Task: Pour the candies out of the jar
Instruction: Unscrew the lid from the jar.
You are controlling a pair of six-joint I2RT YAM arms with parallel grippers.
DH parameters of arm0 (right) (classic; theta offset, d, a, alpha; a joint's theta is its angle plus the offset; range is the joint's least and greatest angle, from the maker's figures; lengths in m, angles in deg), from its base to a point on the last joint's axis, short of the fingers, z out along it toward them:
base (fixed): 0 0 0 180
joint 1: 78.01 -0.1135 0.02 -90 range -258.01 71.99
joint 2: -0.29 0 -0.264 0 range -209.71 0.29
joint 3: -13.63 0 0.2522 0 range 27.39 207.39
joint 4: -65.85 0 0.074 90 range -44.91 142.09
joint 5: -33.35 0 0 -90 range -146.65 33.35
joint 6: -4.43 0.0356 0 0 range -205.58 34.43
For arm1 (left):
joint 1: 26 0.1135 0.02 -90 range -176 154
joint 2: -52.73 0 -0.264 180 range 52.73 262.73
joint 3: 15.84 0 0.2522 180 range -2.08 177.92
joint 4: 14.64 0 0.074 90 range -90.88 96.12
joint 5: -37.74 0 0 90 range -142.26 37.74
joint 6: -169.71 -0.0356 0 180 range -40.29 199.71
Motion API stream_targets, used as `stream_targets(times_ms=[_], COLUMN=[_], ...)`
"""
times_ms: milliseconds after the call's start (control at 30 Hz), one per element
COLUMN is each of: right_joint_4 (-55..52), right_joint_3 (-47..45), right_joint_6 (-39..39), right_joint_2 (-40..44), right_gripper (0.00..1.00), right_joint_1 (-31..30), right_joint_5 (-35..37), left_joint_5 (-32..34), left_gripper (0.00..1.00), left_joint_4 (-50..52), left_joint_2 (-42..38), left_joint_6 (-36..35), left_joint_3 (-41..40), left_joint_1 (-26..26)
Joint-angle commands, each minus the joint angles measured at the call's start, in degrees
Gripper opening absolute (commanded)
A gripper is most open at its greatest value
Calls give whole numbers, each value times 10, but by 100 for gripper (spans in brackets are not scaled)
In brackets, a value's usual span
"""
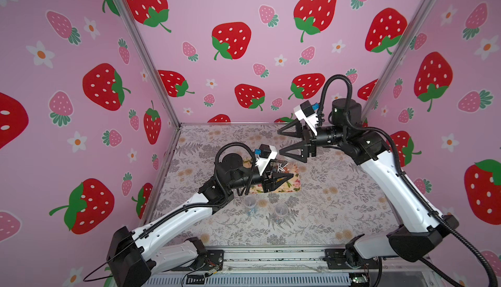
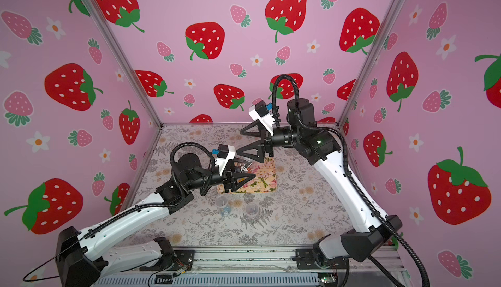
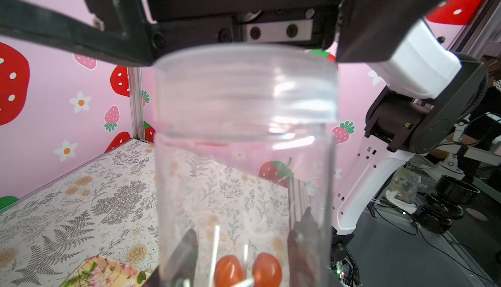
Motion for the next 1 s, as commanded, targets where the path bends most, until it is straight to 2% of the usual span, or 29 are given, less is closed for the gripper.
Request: stream_targets(times_ms=[0,100,233,333,633,833,967], right_joint_4=[-13,-36,-69,-79,-63,-64,-65], right_joint_3=[8,10,12,5,-33,-42,-40], right_joint_6=[33,64,114,141,181,186,184], right_joint_2=[29,36,33,32,26,18,16], right_gripper=[99,99,100,98,96,89,88], right_joint_1=[-1,-1,-2,-4,-31,-46,-55], right_joint_5=[78,153,216,246,262,260,260], left_joint_5=[37,84,142,156,160,162,161], left_gripper=[41,41,41,41,41,41,41], left_joint_4=[-30,-33,-53,-55,-54,-54,-50], left_joint_2=[-3,-7,-6,0,8,8,8], left_joint_6=[-22,-44,-74,-86,-93,-93,-96], left_joint_3=[-7,-16,-32,-31,-29,-30,-29], left_joint_1=[1,1,0,1,1,1,2])
